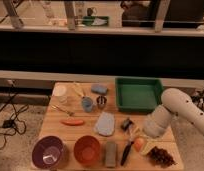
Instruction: Place apple in paper cup
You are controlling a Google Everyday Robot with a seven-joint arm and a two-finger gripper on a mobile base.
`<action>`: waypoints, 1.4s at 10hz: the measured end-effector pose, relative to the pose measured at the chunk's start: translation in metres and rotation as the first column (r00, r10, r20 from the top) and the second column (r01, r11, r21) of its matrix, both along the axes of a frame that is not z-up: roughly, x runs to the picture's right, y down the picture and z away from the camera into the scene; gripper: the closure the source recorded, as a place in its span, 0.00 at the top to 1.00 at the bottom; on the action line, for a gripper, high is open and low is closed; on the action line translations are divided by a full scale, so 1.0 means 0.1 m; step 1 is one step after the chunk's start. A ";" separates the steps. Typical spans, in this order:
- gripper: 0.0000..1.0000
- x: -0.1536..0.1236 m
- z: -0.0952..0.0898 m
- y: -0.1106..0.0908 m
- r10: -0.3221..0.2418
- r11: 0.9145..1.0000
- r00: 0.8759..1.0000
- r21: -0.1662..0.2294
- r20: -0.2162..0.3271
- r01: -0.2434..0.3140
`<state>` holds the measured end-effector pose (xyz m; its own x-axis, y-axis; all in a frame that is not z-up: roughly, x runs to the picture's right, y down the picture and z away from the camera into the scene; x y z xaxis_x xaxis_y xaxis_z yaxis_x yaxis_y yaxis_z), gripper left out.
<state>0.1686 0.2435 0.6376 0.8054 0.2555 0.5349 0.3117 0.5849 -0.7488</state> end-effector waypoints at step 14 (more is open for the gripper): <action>0.01 -1.72 0.19 -0.83 -0.025 0.986 0.943 0.161 0.332 -0.031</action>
<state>-0.0034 0.1603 0.6562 0.5747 0.1454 0.8054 0.5239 0.6907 -0.4985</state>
